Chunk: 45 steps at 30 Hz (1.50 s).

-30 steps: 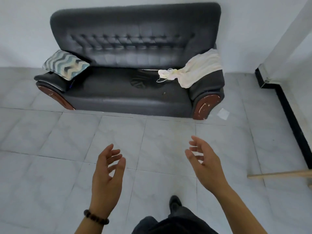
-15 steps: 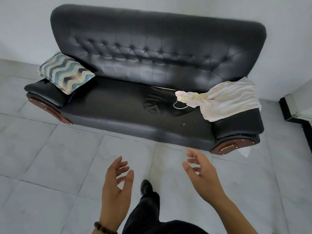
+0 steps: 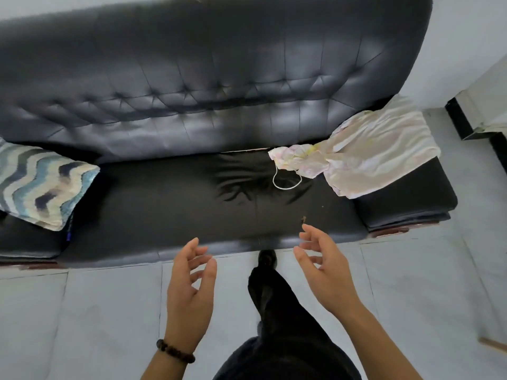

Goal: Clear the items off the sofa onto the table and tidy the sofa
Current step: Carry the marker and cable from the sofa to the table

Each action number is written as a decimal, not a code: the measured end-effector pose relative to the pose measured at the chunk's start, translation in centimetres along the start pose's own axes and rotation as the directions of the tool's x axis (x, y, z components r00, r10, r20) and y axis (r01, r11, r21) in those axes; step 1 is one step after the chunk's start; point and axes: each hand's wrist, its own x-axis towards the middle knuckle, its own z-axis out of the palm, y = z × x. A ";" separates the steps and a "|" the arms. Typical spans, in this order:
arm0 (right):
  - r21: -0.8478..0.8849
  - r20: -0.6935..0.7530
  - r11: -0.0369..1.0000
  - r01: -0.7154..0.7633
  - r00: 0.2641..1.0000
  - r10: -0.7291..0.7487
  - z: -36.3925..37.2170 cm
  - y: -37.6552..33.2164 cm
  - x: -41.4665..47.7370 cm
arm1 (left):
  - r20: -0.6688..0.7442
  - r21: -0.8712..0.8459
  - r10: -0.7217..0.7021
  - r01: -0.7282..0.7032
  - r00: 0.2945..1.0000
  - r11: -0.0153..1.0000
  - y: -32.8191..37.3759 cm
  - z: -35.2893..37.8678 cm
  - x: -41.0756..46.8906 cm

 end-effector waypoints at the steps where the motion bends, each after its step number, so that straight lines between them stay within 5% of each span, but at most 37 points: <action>1: 0.009 0.000 0.999 -0.037 0.999 0.037 0.6 -0.3 1.7 | 0.020 -0.001 -0.024 0.024 1.000 1.000 0.1 0.4 1.8; 13: 0.096 -0.056 0.962 -0.257 0.963 0.263 9.2 1.3 19.8 | 0.206 -0.069 -0.162 0.180 0.965 0.981 -3.8 5.4 21.7; 18: -0.197 -0.074 0.942 -0.272 0.962 0.262 15.5 12.4 29.7 | 0.260 -0.115 -0.252 0.289 0.932 0.950 -12.3 9.1 26.7; 23: -0.722 -0.120 0.638 -0.267 0.957 0.264 21.1 25.0 40.5 | 0.327 -0.120 -0.271 0.324 0.905 0.938 -20.3 11.3 30.2; 29: -0.867 -0.249 0.363 -0.342 0.927 0.279 24.4 30.3 45.5 | 0.356 -0.116 -0.236 0.294 0.904 0.949 -24.6 11.6 33.4; 36: -0.784 0.090 0.580 -0.221 0.884 0.459 26.2 25.9 42.8 | 0.319 -0.142 -0.243 0.299 0.916 0.944 -24.1 9.2 34.7; 45: -0.606 0.397 0.789 0.097 0.897 0.194 37.5 11.3 32.7 | 0.116 -0.226 -0.285 0.305 0.952 0.925 -21.9 -2.0 34.6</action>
